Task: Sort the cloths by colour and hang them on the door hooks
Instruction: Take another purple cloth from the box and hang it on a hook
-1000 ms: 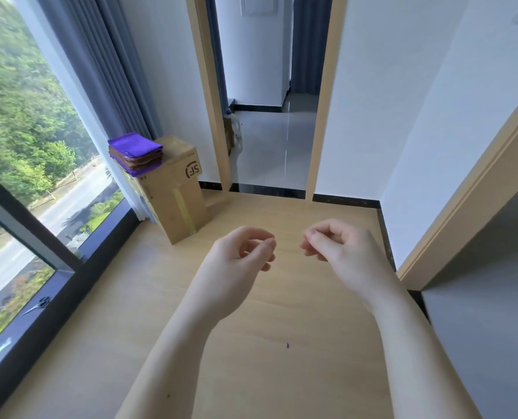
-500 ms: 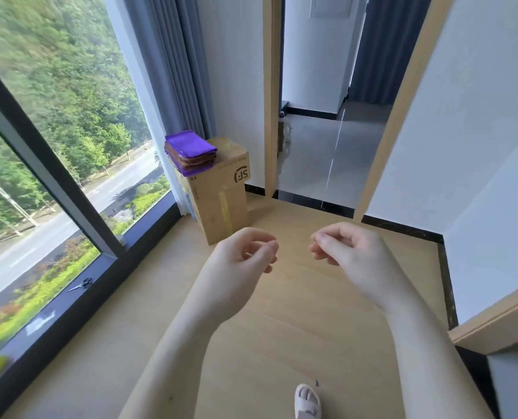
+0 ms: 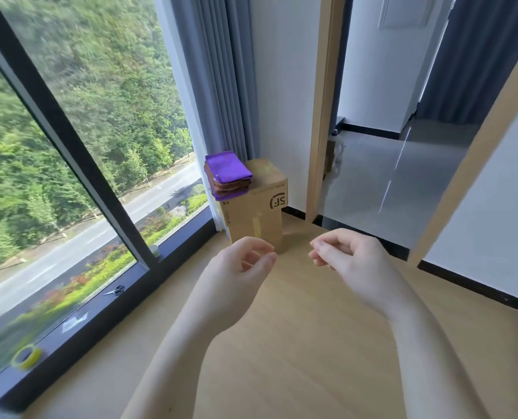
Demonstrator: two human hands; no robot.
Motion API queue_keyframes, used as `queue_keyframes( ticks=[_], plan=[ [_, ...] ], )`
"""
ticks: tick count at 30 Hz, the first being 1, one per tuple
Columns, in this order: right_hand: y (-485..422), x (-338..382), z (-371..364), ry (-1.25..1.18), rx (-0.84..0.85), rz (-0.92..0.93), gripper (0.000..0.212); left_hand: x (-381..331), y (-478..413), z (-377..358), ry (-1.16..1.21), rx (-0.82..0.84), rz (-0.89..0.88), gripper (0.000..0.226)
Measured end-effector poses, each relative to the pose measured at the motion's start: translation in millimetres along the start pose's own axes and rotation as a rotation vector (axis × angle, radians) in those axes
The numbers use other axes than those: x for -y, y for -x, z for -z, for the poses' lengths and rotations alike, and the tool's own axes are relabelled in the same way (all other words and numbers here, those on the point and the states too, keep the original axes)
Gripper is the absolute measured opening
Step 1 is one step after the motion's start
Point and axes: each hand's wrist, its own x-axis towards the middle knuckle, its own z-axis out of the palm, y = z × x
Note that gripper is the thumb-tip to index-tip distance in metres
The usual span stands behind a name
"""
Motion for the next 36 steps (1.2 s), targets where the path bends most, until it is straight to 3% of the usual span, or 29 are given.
queue_keyframes(
  ticks=[16, 36],
  plan=[
    [-132.8, -24.2, -15.8, 0.092, 0.121, -0.031, 0.013, 26.4, -119.3, -3.9, -0.141, 0.051, 0.128, 0.013],
    [-314.7, 25.3, -118.1, 0.321, 0.235, -0.129, 0.013, 97.4, -312.0, 97.6, -0.423, 0.14, 0.112, 0.028]
  ],
)
